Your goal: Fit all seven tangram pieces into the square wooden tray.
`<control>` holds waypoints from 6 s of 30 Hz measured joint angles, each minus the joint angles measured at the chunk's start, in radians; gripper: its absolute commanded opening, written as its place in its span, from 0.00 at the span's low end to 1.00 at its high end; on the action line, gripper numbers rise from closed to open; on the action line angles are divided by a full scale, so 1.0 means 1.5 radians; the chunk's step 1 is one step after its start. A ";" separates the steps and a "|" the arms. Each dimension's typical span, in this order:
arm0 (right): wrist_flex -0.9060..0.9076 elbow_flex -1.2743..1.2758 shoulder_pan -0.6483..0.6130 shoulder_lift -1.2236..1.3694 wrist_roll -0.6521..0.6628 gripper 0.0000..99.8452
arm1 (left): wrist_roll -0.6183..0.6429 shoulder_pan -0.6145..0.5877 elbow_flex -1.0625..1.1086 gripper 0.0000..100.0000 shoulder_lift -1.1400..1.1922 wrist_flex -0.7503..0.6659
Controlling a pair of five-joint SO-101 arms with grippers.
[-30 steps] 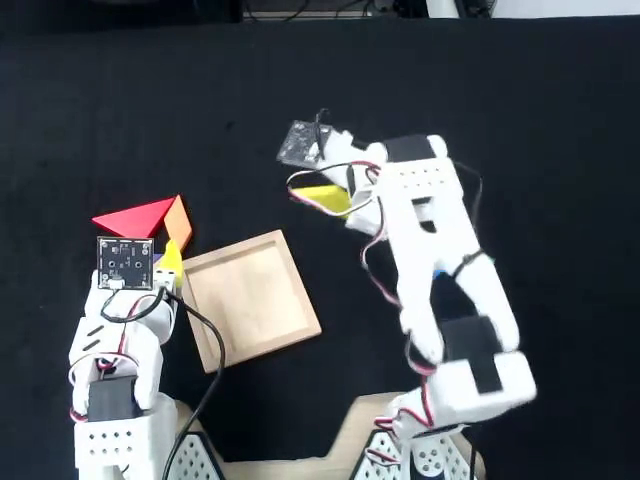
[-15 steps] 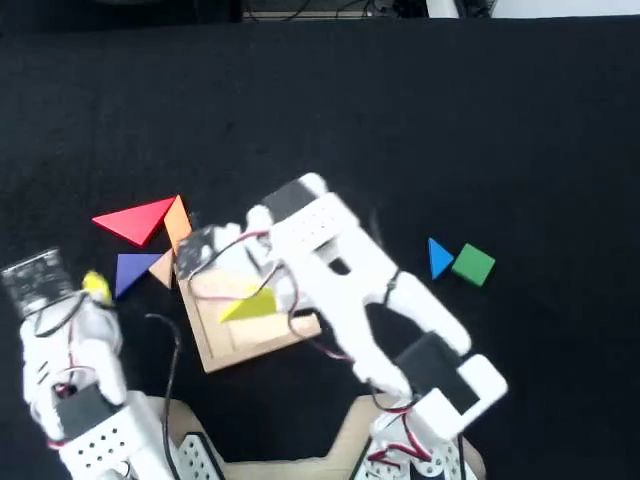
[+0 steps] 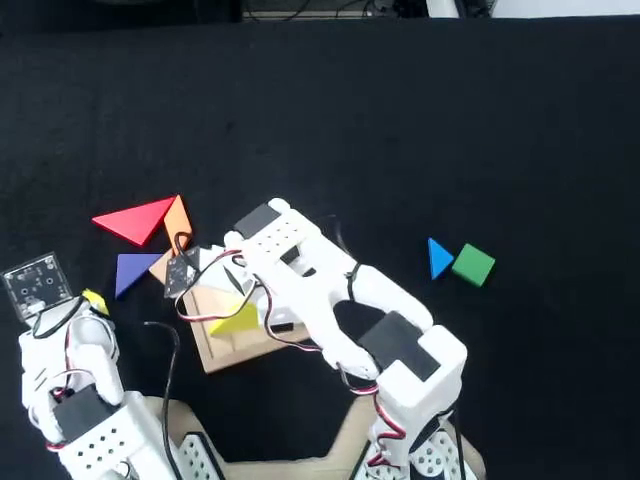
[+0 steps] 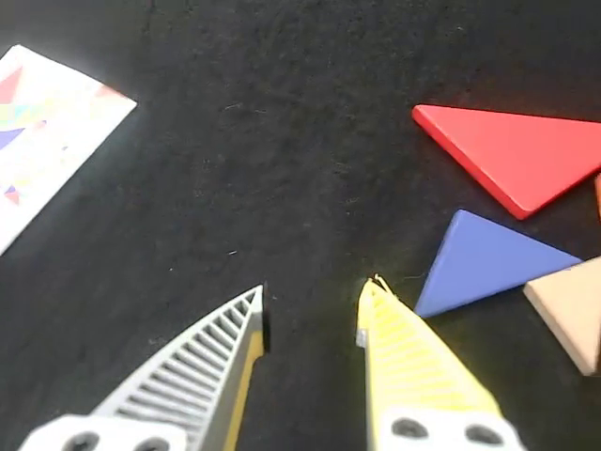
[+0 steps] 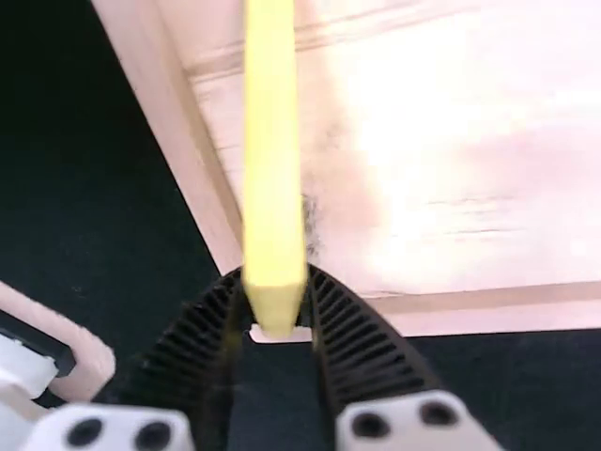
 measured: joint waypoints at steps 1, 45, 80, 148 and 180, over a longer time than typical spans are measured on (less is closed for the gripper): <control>0.000 0.000 0.000 0.000 -0.012 0.19 | 0.000 0.005 0.000 0.17 0.000 0.000; -0.043 -0.161 -0.031 0.125 -0.141 0.01 | 0.000 0.016 0.009 0.17 0.000 -0.003; -0.106 -0.149 0.098 0.119 -0.509 0.01 | 0.000 0.016 0.009 0.17 0.000 -0.003; -0.216 0.269 0.478 -0.421 -0.531 0.15 | -0.027 0.386 -0.244 0.24 0.062 0.093; -0.578 0.667 0.405 -0.638 -0.520 0.15 | -0.619 0.248 -0.693 0.29 1.054 -0.158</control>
